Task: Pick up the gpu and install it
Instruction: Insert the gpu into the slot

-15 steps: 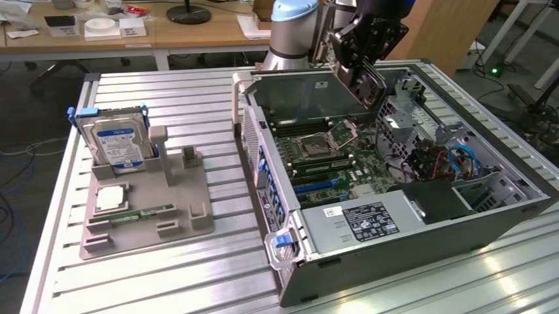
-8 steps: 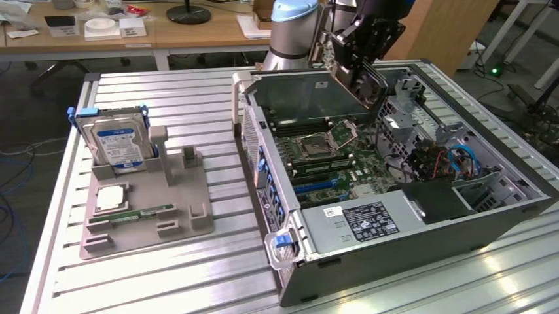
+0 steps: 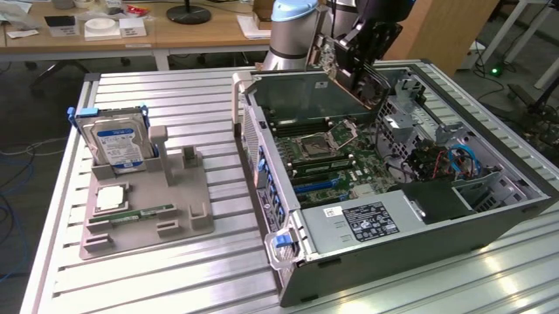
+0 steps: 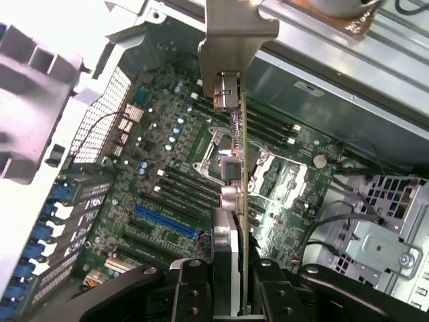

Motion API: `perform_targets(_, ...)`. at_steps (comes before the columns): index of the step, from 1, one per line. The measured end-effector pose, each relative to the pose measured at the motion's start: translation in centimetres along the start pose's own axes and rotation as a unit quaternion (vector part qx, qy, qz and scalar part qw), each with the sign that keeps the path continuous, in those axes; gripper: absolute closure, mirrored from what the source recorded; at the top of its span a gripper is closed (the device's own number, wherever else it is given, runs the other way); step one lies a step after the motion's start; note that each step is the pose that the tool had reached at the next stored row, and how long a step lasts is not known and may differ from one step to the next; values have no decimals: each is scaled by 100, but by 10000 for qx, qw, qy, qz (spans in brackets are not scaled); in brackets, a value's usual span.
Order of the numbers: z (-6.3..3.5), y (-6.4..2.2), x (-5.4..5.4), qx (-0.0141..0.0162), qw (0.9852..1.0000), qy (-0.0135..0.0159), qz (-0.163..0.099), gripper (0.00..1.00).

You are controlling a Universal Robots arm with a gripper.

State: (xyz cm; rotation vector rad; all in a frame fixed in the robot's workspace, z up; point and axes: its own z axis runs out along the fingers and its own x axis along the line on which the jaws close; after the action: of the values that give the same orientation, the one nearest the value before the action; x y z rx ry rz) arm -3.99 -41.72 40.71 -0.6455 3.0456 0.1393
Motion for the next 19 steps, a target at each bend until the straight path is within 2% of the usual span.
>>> perform_targets(4,21,-2,1,-12,9995,19,-326,72)
perform_targets(9,40,-4,2,-26,9971,45,-763,72)
perform_targets(13,53,-5,2,-39,9941,68,-1086,72)
perform_targets(19,63,-6,3,-61,9877,106,-1557,72)
